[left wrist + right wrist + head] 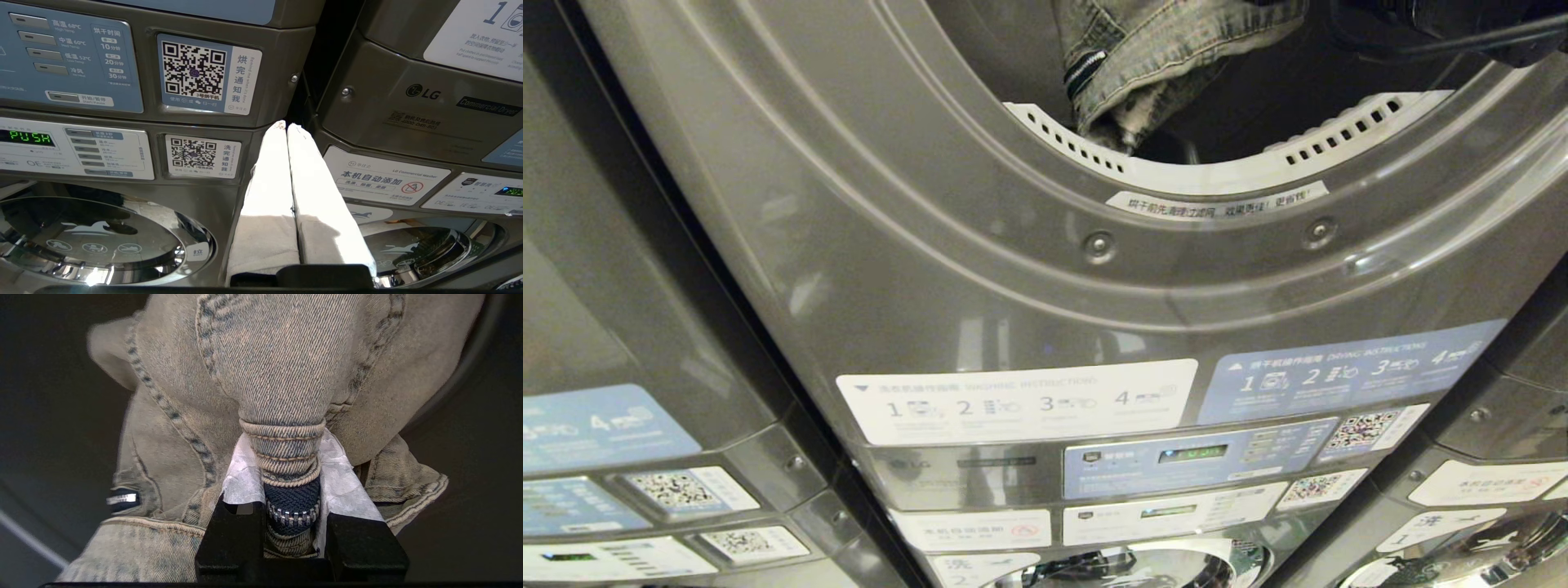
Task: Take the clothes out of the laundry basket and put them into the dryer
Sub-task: Put the clothes in the dryer
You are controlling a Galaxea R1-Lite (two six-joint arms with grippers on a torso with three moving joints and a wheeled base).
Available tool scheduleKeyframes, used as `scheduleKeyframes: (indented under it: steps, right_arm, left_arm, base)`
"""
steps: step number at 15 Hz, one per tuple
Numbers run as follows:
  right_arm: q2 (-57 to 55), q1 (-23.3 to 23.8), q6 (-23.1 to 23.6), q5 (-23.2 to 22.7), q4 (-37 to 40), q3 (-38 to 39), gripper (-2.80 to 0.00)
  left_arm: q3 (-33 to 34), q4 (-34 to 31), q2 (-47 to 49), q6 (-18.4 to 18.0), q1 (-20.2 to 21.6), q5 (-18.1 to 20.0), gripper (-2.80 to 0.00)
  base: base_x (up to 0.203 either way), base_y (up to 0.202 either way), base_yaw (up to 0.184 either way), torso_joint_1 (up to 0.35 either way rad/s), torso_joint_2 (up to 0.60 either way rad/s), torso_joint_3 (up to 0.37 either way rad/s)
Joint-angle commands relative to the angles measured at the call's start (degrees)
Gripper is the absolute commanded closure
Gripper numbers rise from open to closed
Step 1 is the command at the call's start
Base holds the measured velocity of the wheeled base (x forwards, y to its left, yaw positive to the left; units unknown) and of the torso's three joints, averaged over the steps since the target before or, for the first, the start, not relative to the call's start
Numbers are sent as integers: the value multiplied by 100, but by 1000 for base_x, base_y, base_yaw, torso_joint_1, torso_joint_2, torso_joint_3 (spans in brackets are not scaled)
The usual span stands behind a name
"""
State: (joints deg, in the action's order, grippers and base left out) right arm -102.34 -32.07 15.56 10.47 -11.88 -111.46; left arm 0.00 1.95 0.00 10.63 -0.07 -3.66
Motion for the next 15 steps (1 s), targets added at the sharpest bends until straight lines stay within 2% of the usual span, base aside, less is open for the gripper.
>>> scheduleKeyframes:
  steps: [1,2,3,10,12,13,15]
  right_arm:
    - [50,4,8,1,203,1,0]
    - [127,7,8,11,457,1,0]
    - [153,7,8,26,555,-7,-280]
    - [276,-33,0,-60,565,-7,-280]
    - [448,-293,-40,-127,547,13,-280]
    - [610,-485,-48,-126,554,60,0]
    - [1028,-927,-27,-116,569,399,0]
  left_arm:
    - [176,-1,8,9,0,-3,0]
    - [176,7,9,9,-1,-3,0]
    - [176,5,9,9,-1,-3,0]
    - [176,7,9,9,-1,-3,0]
    - [176,6,9,9,2,-3,0]
    - [176,7,9,9,-1,-3,0]
    - [176,7,9,9,7,-3,0]
  base:
    - [0,0,0,0,0,0]
    - [0,0,0,0,0,0]
    - [0,0,0,0,0,0]
    - [0,0,0,0,0,0]
    - [0,0,0,0,0,0]
    - [0,0,0,0,0,0]
    - [0,0,0,0,0,0]
